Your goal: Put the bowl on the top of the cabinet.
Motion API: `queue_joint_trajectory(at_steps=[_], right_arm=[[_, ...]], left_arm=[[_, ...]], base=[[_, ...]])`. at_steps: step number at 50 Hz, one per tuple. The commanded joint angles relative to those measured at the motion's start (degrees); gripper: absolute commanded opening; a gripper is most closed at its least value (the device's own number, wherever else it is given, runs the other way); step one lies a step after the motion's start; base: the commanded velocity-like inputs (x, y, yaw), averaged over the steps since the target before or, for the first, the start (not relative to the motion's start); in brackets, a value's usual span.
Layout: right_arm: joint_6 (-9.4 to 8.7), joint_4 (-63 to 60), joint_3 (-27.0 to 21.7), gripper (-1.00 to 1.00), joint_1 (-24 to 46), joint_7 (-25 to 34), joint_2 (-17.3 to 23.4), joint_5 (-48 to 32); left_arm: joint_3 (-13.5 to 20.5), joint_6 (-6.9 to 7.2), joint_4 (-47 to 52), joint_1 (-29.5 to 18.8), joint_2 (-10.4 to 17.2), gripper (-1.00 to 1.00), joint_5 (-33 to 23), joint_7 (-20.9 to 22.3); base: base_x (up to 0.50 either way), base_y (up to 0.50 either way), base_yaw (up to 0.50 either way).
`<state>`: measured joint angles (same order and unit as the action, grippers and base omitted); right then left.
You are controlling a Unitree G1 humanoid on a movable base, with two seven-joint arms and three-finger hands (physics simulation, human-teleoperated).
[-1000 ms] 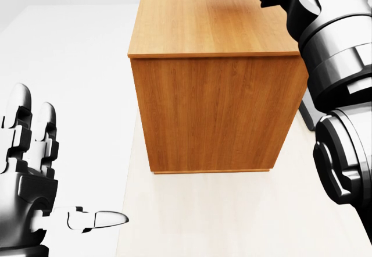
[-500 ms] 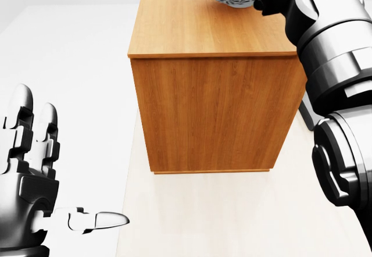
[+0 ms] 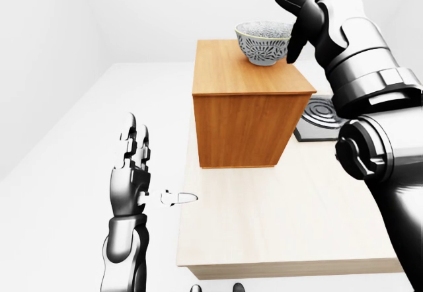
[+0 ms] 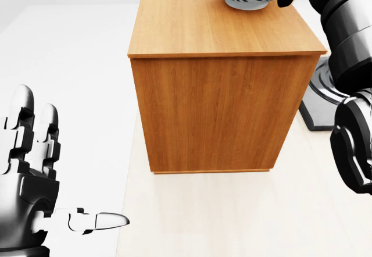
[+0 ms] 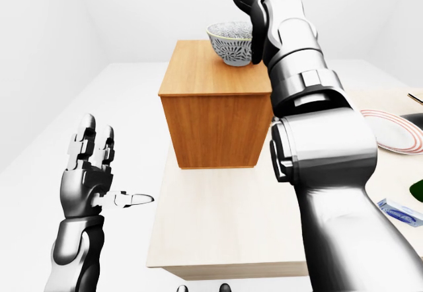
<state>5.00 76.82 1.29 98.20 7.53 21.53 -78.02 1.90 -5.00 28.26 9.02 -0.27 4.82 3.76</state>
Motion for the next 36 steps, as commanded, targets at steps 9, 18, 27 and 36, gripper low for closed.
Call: queue_joint_trajectory(at_steps=[9,18,27,36], right_arm=[[0.00,0.56,-1.48,1.00,13.13,4.92,11.53,-6.01],[0.00,0.82,-2.51,1.00,21.80,7.24,18.06,-11.60],[0.00,0.97,-3.80,1.00,21.80,9.21,22.88,-17.53],[0.00,1.17,-5.29,1.00,21.80,8.05,24.62,-22.28]], left_arm=[[0.29,0.00,-0.50,-0.66,-0.04,1.00,-0.24,-0.39],[-0.02,0.00,-0.47,-0.21,-0.02,1.00,-0.25,-0.20],[-0.38,0.00,-0.04,0.37,0.00,1.00,-0.28,0.09],[-0.44,0.00,-0.15,0.26,-0.02,1.00,-0.29,0.10]], base=[[0.00,0.00,0.00],[0.00,0.00,0.00],[0.00,0.00,0.00],[0.00,0.00,0.00]])
